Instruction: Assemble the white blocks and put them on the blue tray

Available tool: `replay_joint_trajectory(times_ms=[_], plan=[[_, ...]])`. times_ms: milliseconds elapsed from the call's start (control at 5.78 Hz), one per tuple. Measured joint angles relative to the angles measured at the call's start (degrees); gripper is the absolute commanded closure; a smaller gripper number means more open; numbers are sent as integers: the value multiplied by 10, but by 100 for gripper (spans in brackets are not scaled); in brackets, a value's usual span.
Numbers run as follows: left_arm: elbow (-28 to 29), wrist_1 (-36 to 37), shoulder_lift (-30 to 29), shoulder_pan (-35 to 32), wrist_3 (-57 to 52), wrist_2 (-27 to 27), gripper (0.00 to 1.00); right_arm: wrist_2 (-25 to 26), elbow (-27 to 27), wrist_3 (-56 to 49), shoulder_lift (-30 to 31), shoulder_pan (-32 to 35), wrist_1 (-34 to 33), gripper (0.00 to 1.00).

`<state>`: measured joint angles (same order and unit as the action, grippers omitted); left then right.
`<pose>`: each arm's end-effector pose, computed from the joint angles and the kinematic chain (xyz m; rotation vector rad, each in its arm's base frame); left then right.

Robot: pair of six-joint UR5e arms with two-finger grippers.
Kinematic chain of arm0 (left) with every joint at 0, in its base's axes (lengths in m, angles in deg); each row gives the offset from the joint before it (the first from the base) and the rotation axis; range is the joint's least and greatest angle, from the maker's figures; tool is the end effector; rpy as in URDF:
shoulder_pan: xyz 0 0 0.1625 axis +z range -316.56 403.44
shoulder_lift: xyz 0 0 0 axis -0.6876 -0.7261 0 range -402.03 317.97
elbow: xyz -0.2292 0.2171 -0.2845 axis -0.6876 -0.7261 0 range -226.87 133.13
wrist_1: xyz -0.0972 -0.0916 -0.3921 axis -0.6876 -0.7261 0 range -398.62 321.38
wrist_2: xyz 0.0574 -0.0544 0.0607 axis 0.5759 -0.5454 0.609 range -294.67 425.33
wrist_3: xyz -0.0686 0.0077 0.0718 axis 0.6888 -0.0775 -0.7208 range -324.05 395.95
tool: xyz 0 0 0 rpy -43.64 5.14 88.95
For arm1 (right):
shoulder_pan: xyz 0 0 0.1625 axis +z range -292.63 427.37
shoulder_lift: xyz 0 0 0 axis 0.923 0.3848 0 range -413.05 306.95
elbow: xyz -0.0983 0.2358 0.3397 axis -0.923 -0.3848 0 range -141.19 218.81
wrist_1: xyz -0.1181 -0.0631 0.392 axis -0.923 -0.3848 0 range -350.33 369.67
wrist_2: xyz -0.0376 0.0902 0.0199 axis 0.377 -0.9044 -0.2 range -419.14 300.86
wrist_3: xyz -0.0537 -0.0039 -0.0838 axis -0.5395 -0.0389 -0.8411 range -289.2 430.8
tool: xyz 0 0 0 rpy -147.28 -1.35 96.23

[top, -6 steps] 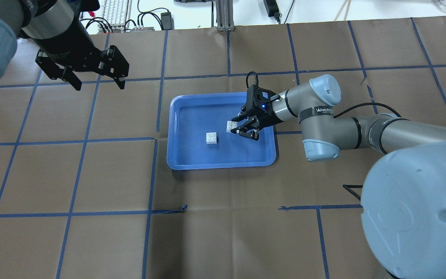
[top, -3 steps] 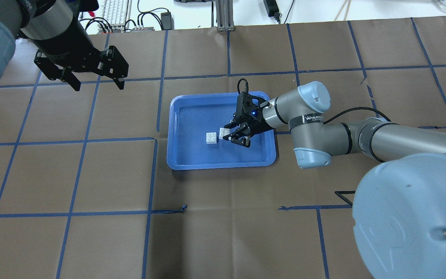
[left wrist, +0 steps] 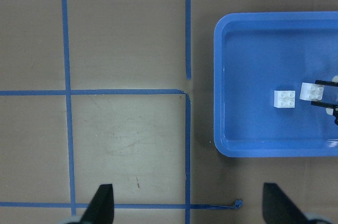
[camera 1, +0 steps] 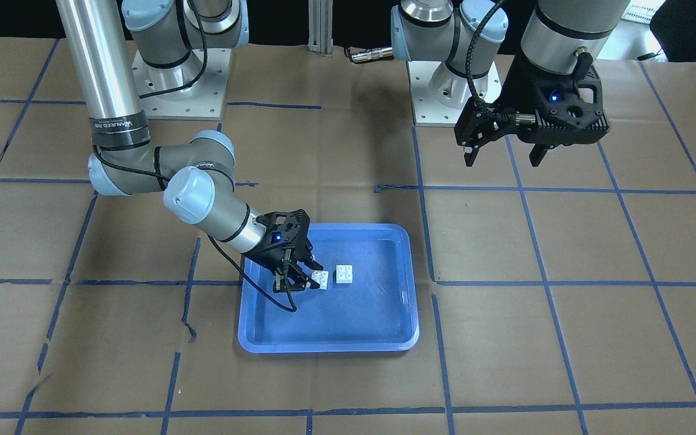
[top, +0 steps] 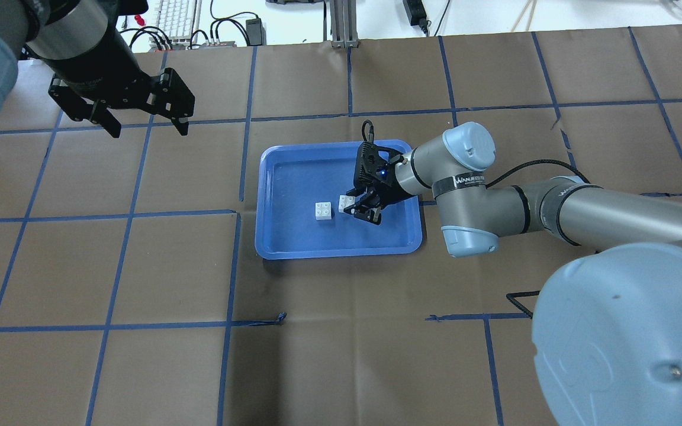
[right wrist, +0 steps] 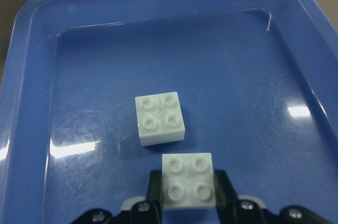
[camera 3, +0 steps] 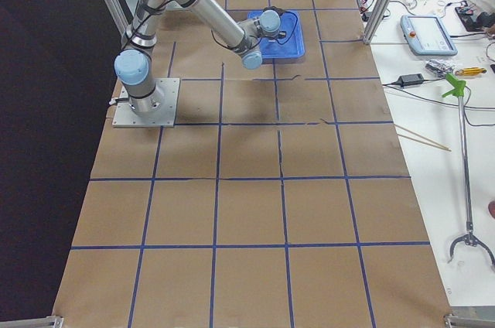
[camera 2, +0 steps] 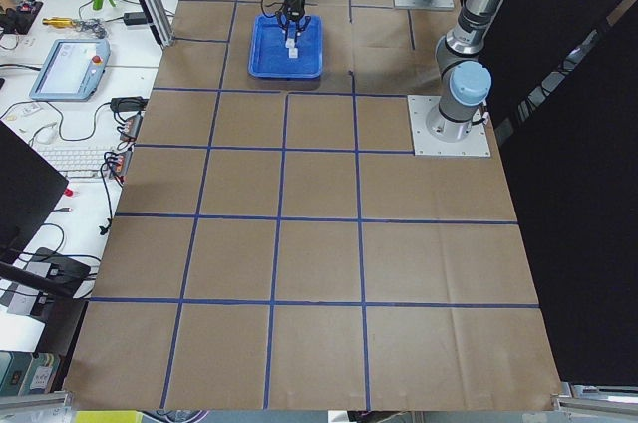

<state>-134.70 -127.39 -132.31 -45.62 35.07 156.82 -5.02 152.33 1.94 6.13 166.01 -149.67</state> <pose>-0.1225 -0.5011 0.5063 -0.0025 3.1136 -0.0840 0.2741 -0.5284 0.1567 -1.7363 1.9839 -0.7279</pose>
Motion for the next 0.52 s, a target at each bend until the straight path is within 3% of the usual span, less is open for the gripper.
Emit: replay_joint_trajectory(times_ms=[519], plan=[[0, 0, 0, 0, 0, 0, 1, -1, -5, 4, 0, 11, 0, 80]])
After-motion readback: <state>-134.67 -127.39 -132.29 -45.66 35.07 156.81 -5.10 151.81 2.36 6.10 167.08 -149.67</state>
